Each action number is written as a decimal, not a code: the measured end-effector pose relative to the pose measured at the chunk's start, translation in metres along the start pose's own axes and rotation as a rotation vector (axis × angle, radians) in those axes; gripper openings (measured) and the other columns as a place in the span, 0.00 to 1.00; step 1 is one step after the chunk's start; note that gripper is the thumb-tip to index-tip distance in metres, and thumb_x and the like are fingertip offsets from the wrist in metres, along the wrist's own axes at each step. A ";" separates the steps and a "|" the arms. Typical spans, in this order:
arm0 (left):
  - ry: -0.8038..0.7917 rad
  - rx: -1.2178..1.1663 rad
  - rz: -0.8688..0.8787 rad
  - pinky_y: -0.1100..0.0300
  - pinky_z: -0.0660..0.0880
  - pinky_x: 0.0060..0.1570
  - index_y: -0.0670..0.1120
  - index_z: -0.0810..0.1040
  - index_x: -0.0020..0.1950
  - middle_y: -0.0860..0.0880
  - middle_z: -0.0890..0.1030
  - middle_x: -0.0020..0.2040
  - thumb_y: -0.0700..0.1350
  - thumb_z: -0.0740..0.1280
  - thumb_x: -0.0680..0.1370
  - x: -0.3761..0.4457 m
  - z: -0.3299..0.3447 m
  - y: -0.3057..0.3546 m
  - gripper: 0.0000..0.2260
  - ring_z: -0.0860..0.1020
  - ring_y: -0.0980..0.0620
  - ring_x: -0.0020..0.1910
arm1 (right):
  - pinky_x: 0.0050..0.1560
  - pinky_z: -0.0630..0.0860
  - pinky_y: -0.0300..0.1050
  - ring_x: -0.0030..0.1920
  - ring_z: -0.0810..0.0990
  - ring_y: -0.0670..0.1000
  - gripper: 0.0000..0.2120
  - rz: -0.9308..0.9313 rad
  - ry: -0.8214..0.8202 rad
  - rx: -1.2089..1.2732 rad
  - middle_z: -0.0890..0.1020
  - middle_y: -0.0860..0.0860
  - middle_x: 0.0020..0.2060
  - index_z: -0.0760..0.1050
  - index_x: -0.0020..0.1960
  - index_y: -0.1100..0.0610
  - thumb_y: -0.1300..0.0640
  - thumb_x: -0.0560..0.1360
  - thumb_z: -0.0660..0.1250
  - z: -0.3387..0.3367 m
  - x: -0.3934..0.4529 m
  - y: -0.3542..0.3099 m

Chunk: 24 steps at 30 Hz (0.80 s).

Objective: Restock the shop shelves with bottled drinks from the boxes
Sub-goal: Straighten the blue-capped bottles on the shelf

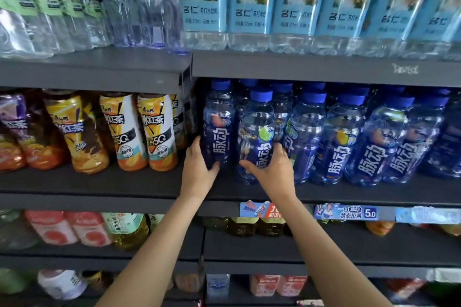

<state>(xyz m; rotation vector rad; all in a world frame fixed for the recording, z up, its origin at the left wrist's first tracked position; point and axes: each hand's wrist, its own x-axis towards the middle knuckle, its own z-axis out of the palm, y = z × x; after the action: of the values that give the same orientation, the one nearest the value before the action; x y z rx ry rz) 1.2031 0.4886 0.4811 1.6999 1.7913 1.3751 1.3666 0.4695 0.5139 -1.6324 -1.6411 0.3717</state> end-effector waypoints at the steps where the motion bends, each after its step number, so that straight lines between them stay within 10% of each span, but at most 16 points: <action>1: -0.024 -0.035 0.032 0.56 0.65 0.66 0.44 0.56 0.74 0.44 0.66 0.69 0.39 0.71 0.72 -0.007 -0.004 -0.001 0.35 0.67 0.48 0.68 | 0.56 0.71 0.45 0.64 0.71 0.55 0.39 -0.010 -0.002 -0.004 0.72 0.57 0.64 0.62 0.68 0.64 0.43 0.68 0.72 0.002 -0.001 -0.002; 6: -0.254 -0.120 0.165 0.67 0.60 0.62 0.50 0.56 0.72 0.57 0.62 0.65 0.39 0.74 0.68 -0.027 -0.017 0.005 0.39 0.61 0.61 0.66 | 0.51 0.74 0.48 0.58 0.75 0.55 0.35 -0.075 -0.052 0.008 0.74 0.55 0.58 0.65 0.62 0.63 0.42 0.67 0.73 0.027 -0.010 -0.027; 14: -0.113 -0.182 0.044 0.63 0.70 0.53 0.46 0.62 0.70 0.51 0.74 0.62 0.46 0.76 0.67 -0.018 -0.017 -0.001 0.36 0.74 0.56 0.57 | 0.52 0.72 0.40 0.57 0.76 0.53 0.23 -0.143 -0.046 0.147 0.74 0.54 0.59 0.72 0.63 0.61 0.47 0.75 0.65 0.030 -0.014 -0.018; 19: -0.128 -0.240 0.067 0.62 0.70 0.60 0.47 0.62 0.70 0.51 0.73 0.64 0.45 0.76 0.68 -0.020 -0.016 -0.003 0.35 0.72 0.55 0.62 | 0.53 0.71 0.45 0.63 0.72 0.56 0.24 -0.184 0.121 -0.087 0.64 0.55 0.70 0.59 0.72 0.62 0.59 0.79 0.60 0.013 0.008 -0.020; 24: -0.173 -0.265 0.045 0.81 0.67 0.45 0.47 0.63 0.68 0.58 0.73 0.55 0.42 0.74 0.70 -0.023 -0.024 0.001 0.31 0.72 0.70 0.49 | 0.47 0.73 0.46 0.59 0.76 0.58 0.31 -0.115 0.032 -0.391 0.55 0.59 0.73 0.48 0.75 0.63 0.58 0.78 0.60 0.022 0.031 -0.048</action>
<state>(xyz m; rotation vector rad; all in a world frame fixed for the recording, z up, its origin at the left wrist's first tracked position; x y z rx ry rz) 1.1905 0.4578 0.4851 1.6686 1.4179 1.3680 1.3208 0.4989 0.5426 -1.7997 -1.8570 -0.0391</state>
